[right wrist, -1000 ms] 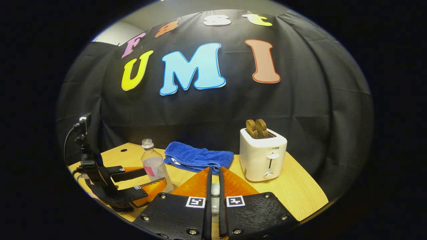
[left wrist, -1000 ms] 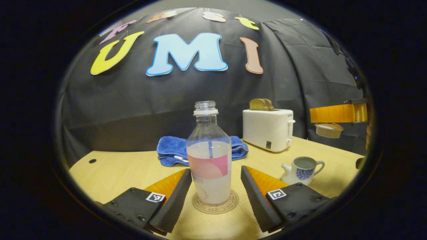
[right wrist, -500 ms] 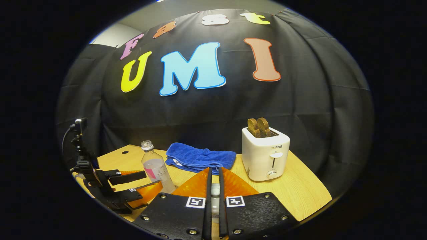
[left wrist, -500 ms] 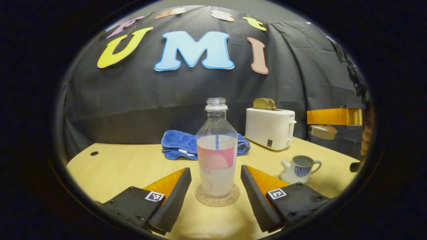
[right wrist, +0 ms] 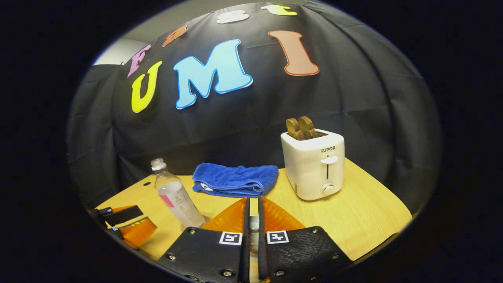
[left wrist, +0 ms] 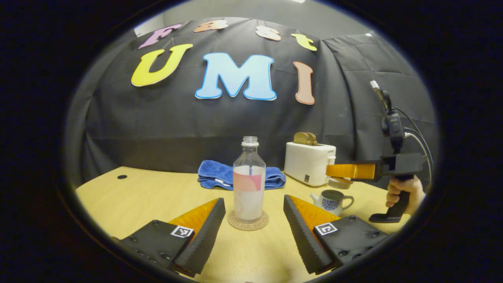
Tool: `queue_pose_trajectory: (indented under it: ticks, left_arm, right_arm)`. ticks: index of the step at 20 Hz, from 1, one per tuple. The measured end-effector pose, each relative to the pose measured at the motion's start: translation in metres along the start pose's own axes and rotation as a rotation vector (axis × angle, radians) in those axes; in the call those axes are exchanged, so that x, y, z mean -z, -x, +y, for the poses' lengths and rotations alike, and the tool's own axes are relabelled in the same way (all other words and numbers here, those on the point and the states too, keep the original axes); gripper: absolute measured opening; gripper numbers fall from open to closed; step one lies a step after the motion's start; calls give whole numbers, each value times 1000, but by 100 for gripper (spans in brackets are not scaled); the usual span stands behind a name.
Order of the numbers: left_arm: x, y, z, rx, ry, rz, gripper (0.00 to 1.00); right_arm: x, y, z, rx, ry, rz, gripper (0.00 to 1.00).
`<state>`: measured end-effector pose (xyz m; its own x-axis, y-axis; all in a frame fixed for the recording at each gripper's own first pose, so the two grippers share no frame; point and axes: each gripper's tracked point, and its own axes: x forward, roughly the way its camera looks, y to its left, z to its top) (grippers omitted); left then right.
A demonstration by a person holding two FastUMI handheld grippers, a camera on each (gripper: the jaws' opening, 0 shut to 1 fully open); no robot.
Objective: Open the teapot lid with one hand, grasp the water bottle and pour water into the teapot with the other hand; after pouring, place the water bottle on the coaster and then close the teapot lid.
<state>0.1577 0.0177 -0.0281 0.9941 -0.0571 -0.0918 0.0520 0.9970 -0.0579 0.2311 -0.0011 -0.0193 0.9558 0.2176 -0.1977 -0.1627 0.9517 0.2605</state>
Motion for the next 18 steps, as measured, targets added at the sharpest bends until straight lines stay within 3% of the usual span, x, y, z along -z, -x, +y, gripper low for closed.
queue_pose_trajectory:
  ticks: [10, 18]
  left_arm:
    - [6, 8, -8, 21, -13, -11, 100]
    - [13, 7, -15, 41, -15, 13, 100]
  right_arm:
    - [21, -14, -2, 43, 58, 4, 8]
    - [26, -20, -5, 41, 2, 16, 9]
